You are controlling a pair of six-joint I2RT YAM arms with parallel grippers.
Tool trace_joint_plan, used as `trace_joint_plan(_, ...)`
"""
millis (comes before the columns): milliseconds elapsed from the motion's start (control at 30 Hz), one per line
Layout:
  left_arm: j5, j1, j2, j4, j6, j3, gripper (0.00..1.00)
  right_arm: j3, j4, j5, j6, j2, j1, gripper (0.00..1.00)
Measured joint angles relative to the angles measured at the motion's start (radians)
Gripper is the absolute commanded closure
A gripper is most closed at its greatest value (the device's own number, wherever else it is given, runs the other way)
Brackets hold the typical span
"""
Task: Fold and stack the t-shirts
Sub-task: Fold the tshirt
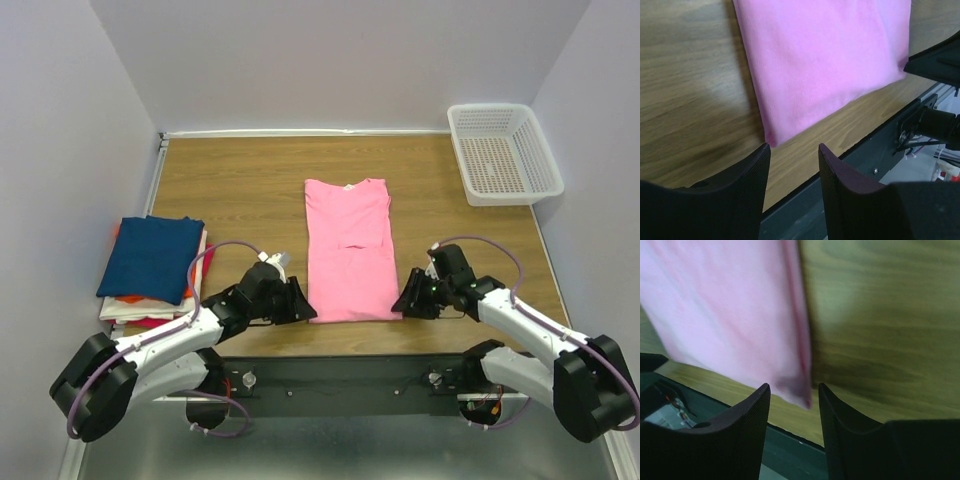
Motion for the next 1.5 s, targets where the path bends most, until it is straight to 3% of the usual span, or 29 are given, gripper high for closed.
trace_joint_plan(400, 0.006, -0.014, 0.059, 0.015, -0.029, -0.023, 0.51, -0.062, -0.032, -0.014, 0.046, -0.048, 0.000, 0.52)
trace_joint_plan(500, 0.006, -0.014, 0.079, 0.029, -0.035, -0.029, 0.58, -0.062, -0.034, -0.013, 0.052, -0.048, 0.000, 0.52)
trace_joint_plan(600, 0.006, -0.016, 0.090, 0.047, -0.039, -0.034, 0.59, -0.062, -0.034, -0.011, 0.055, -0.048, 0.000, 0.57)
trace_joint_plan(1000, 0.006, -0.020, 0.098, 0.082, -0.042, -0.044, 0.59, -0.062, -0.007, 0.006, 0.070, -0.037, 0.000, 0.57)
trace_joint_plan(1167, 0.005, -0.021, 0.116, 0.105, -0.042, -0.045, 0.67, -0.062, 0.017, 0.006, 0.078, -0.021, 0.000, 0.59)
trace_joint_plan(1500, 0.005, -0.024, 0.145, 0.140, -0.045, -0.045, 0.70, -0.063, 0.044, 0.005, 0.086, -0.008, 0.000, 0.79)
